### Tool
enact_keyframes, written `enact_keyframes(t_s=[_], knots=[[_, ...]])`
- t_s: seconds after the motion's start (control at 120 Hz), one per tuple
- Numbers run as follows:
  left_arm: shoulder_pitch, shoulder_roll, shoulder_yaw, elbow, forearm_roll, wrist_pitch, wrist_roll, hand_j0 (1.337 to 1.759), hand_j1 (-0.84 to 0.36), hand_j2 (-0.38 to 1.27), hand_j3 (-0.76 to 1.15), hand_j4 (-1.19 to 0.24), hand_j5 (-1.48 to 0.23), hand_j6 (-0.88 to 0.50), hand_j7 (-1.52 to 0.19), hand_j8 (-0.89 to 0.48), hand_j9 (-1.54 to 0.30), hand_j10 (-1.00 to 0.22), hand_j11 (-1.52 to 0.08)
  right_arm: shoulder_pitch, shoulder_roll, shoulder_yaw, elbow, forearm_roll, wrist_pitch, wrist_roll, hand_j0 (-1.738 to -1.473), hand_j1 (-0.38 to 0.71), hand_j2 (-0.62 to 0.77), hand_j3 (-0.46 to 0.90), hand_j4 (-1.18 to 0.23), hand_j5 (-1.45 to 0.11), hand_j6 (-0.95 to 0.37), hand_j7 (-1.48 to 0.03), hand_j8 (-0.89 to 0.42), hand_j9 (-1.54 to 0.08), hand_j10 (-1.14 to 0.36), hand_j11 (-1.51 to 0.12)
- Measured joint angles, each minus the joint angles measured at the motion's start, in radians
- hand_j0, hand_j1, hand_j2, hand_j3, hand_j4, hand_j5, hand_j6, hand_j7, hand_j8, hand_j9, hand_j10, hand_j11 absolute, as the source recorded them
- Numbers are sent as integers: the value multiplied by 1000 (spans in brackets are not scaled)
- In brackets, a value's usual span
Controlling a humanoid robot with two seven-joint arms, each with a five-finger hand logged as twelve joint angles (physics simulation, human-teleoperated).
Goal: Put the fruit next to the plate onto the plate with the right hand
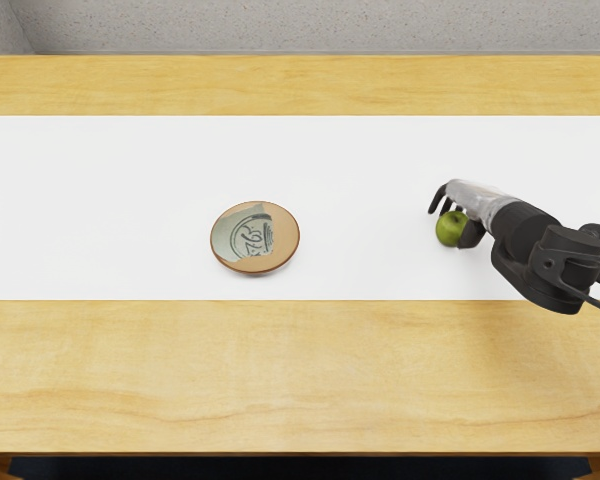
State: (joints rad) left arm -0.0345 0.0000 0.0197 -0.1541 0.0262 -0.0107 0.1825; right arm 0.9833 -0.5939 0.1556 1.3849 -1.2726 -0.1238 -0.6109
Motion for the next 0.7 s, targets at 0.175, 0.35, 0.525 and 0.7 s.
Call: enact_keyframes(t_s=[0.175,0.35,0.525,0.7], knots=[[0,0,0,0,0,0,0,1658,349,0,0,0,0,-1,0,0,0,0,0,-1,9,1,-7,-1,-1,-1,-1655,227,-52,-1,-513,-644,-436,-652,-433,-653,-508,-652],[0,0,0,0,0,0,0,1658,349,0,0,0,0,-1,0,0,0,0,0,-11,23,2,-21,-6,-4,-1,-1650,224,-97,-6,-562,-613,-419,-665,-434,-643,-545,-642],[1,0,0,0,0,0,0,1658,349,0,0,0,0,-1,0,0,0,0,0,-12,38,4,-34,2,-2,0,-1653,237,-53,0,-569,-639,-455,-684,-440,-665,-554,-664],[1,0,0,0,0,0,0,1658,349,0,0,0,0,-1,0,0,0,0,0,-5,40,13,-37,14,0,0,-1654,245,51,0,-581,-720,-471,-734,-450,-731,-574,-730]])
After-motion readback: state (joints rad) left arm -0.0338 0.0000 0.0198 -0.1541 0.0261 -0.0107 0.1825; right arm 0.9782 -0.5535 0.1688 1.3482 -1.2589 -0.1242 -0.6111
